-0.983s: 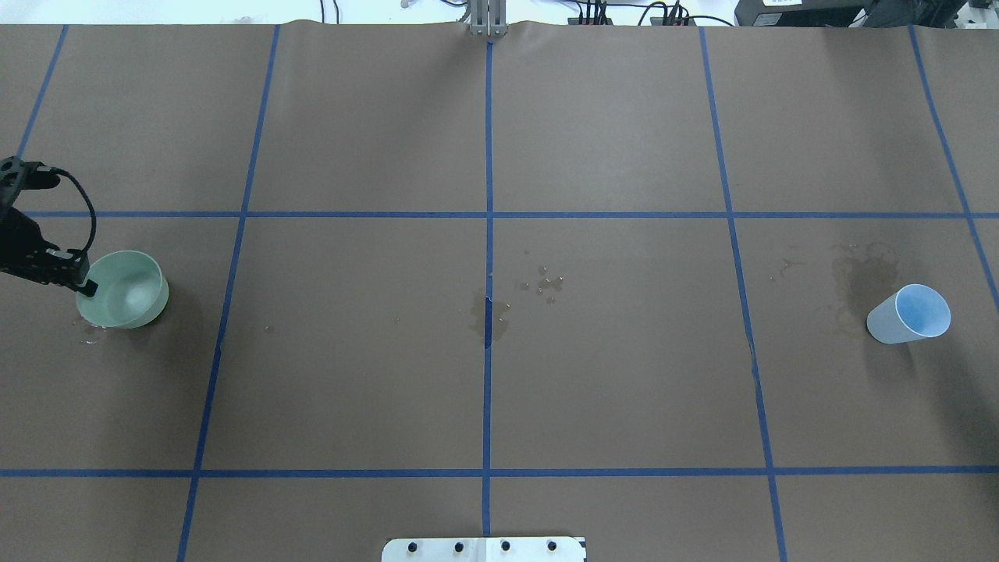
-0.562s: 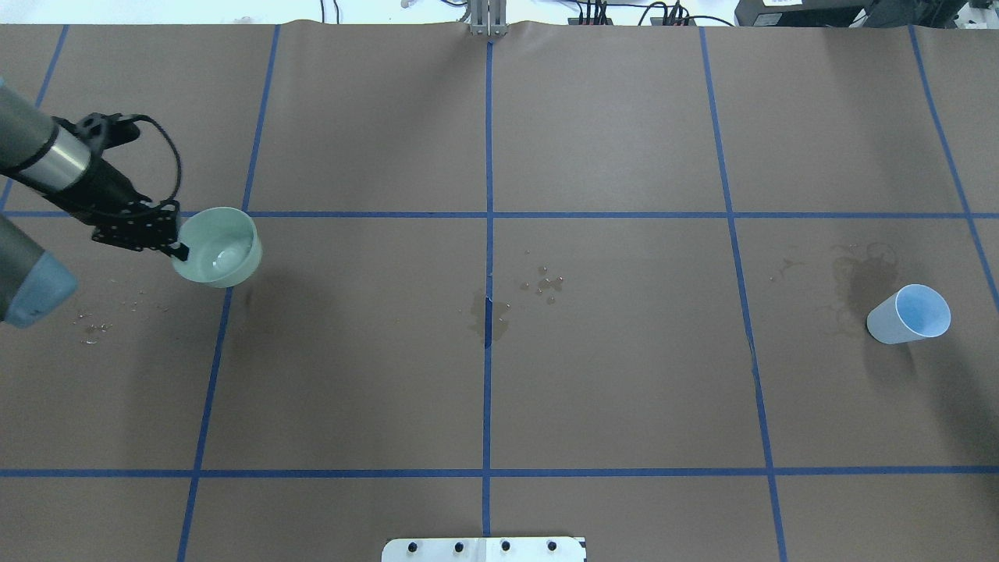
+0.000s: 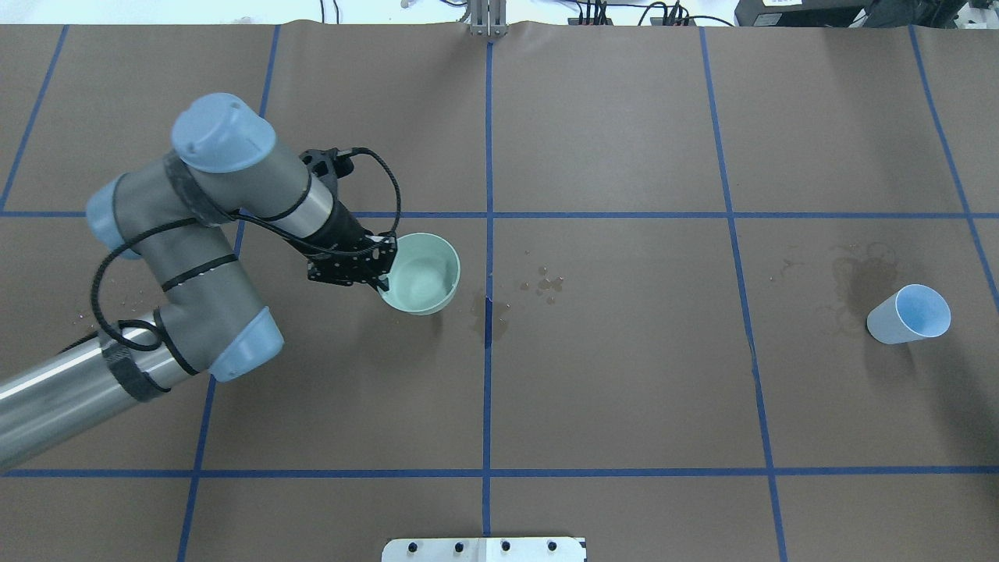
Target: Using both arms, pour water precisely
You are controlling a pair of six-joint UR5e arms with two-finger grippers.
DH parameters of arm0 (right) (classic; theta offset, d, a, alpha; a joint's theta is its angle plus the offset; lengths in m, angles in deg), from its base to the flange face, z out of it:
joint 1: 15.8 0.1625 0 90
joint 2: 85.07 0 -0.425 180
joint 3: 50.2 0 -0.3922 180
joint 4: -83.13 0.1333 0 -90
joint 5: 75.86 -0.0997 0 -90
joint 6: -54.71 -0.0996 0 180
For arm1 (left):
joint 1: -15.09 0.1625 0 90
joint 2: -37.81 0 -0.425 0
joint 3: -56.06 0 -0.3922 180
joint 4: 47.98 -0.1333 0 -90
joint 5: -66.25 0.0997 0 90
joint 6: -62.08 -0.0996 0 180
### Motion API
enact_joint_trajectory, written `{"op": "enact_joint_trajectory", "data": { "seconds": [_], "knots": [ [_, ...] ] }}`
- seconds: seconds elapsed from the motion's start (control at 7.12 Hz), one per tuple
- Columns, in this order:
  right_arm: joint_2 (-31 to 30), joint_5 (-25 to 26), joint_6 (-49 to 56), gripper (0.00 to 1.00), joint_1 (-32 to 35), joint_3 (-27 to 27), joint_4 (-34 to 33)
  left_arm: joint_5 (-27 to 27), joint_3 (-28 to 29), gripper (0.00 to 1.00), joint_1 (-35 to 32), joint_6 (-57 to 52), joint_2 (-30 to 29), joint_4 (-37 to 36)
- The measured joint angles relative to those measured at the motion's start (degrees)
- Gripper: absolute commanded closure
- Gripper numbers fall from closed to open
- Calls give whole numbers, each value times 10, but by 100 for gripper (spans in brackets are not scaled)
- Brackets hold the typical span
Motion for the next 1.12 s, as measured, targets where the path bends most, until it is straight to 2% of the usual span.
{"op": "enact_joint_trajectory", "data": {
  "seconds": [0.28, 0.56, 0.7, 0.84, 0.98, 1.12],
  "knots": [
    [0, 0, 0, 0, 0, 2, 0, 43, 38, 100, 28, 13, -46, -1],
    [1, 1, 0, 0, -1, 3, 0, 58, 56, 100, 41, 16, -64, -1],
    [1, 1, 0, 1, -1, 3, 0, 65, 59, 92, 47, 16, -66, -1],
    [1, 1, 0, 0, -1, 4, 0, 70, 60, 54, 51, 16, -68, -1],
    [1, 1, 0, 0, -1, 4, 0, 72, 61, 33, 54, 16, -69, -1],
    [1, 1, 0, 0, -1, 4, 0, 72, 60, 17, 55, 17, -70, -1]
  ]
}}
